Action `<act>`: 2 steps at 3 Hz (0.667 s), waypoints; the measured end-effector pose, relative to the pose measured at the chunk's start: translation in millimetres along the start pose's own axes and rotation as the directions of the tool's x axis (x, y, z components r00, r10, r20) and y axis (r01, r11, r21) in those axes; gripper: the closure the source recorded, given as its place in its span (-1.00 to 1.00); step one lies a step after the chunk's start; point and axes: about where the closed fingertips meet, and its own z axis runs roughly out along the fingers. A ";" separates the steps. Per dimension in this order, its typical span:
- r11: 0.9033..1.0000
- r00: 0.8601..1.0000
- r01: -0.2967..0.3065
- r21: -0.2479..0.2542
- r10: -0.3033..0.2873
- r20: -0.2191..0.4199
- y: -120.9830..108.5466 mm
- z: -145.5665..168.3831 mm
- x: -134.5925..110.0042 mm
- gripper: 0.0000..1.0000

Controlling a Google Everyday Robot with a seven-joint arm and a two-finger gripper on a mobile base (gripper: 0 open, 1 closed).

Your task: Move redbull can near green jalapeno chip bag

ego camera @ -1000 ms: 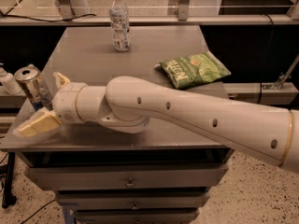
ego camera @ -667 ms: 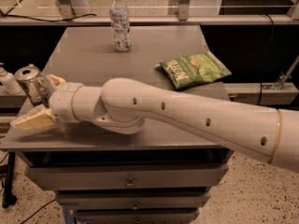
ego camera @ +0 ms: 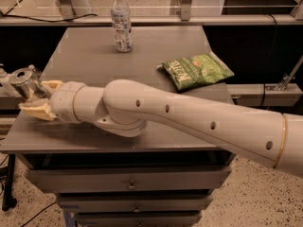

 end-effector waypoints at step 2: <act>0.997 0.998 0.043 0.057 -0.045 0.034 -39.5 -65.8 -62.8 1.00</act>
Offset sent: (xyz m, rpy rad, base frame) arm -0.0012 -0.0647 0.0655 0.0310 -0.0402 -0.0509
